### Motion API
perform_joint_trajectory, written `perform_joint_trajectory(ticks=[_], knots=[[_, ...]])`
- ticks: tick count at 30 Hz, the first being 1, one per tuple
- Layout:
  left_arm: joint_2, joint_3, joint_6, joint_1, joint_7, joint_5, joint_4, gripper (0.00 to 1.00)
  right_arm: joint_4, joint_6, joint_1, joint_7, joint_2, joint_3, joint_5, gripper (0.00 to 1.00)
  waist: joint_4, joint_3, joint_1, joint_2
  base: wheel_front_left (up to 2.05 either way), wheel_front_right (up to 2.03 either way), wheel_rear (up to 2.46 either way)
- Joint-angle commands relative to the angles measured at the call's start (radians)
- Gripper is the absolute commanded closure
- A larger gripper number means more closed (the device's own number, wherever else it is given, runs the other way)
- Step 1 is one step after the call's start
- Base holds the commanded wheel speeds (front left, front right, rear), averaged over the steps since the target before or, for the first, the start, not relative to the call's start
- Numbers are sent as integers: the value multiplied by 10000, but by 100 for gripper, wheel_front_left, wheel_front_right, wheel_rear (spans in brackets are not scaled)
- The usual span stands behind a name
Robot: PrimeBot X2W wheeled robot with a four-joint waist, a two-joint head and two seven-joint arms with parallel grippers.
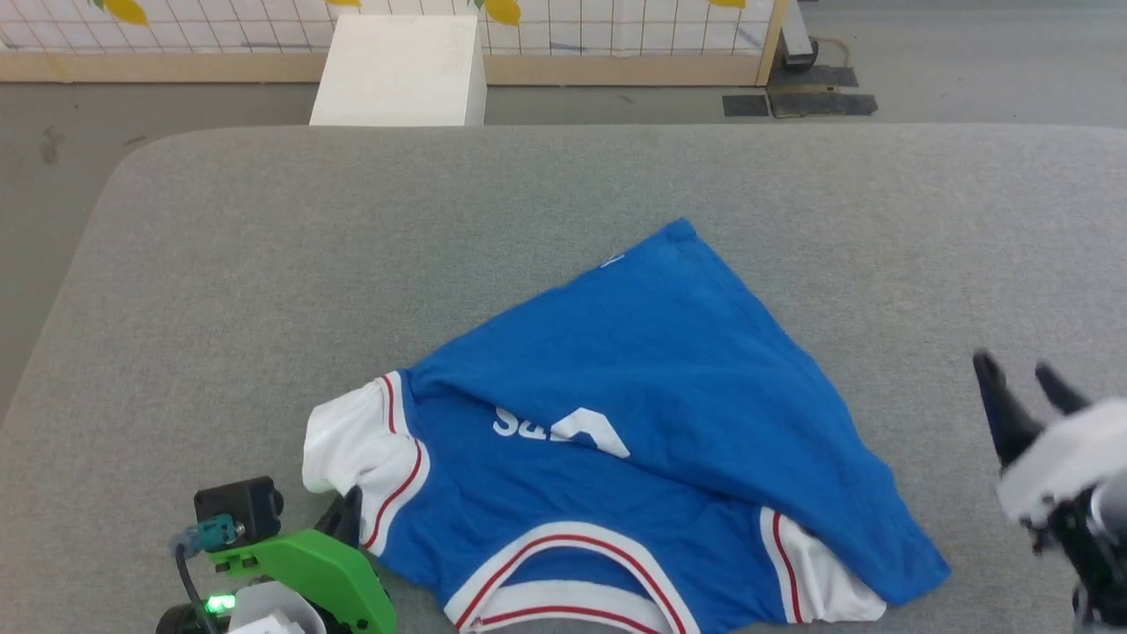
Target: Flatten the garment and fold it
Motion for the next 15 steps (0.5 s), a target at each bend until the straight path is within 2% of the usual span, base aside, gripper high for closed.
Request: perform_joint_trajectory(ticks=[1, 6, 15], knots=[[8, 29, -36, -118, -81, 42, -46, 100, 170, -11, -555, -159, 39, 98, 60, 0, 101, 219, 1, 0, 0, 0, 0], [28, 70, -26, -323, -147, 96, -253, 100, 1373, -11, -2622, -114, 41, 517, -351, 0, 382, 882, 1, 0, 0, 0, 0], [-72, -185, -338, -1109, -226, 266, -636, 100, 4152, -11, -6336, 709, -270, 2301, -2381, 0, 1433, 2485, 1, 0, 0, 0, 0]])
